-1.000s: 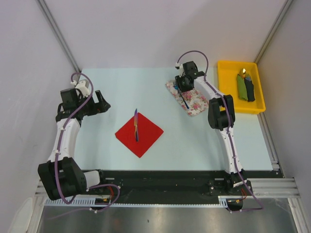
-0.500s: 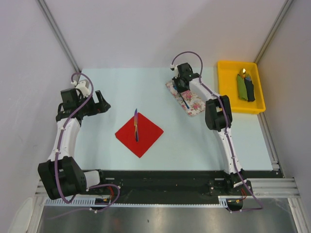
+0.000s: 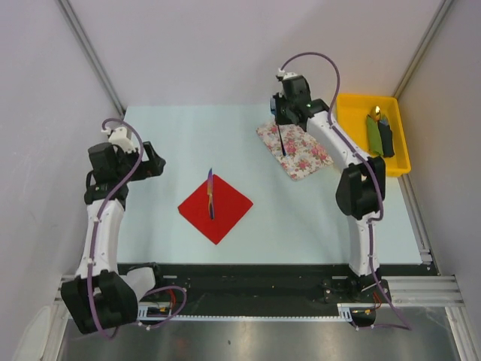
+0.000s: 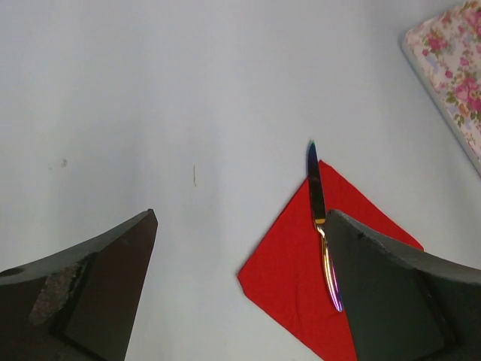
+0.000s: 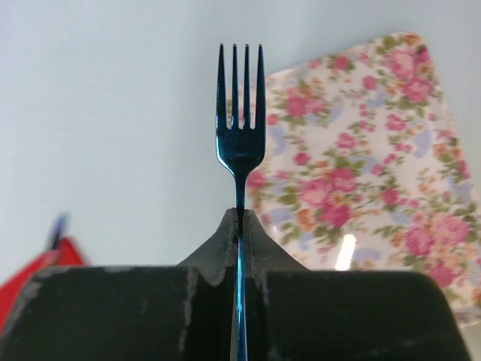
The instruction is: Place the utensils on the paper napkin and roll it up
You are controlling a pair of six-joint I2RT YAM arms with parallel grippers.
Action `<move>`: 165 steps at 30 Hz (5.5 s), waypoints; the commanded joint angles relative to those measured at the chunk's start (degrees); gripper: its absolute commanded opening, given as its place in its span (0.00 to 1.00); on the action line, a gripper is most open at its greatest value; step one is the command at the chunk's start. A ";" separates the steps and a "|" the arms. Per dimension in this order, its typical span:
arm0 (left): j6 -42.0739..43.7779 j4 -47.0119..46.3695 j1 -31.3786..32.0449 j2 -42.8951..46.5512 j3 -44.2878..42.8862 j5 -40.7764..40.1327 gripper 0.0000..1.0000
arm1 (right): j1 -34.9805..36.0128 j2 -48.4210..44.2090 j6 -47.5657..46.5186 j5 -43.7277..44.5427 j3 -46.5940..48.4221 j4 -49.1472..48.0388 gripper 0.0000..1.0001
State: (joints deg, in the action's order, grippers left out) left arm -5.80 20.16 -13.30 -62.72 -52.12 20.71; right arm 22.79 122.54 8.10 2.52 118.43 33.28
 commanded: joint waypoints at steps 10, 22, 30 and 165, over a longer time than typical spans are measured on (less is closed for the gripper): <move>6.33 -13.31 -0.32 11.48 9.40 7.68 1.00 | 23.35 -4.24 26.78 11.97 -10.15 -0.05 0.00; 3.08 -16.73 -0.15 10.95 13.00 8.99 1.00 | 29.68 6.12 34.17 12.42 -7.08 -0.41 0.00; 2.29 -17.79 -0.24 11.21 15.03 9.26 1.00 | 29.33 10.35 36.46 12.15 -4.70 -0.23 0.00; 58.54 0.06 34.13 -22.01 4.74 11.37 0.00 | 13.77 -8.02 28.99 -49.72 -49.61 -32.74 0.44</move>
State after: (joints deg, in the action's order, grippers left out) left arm 53.76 22.59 21.43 -84.03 -45.56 30.63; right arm 35.00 113.60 34.54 -44.49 69.41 4.78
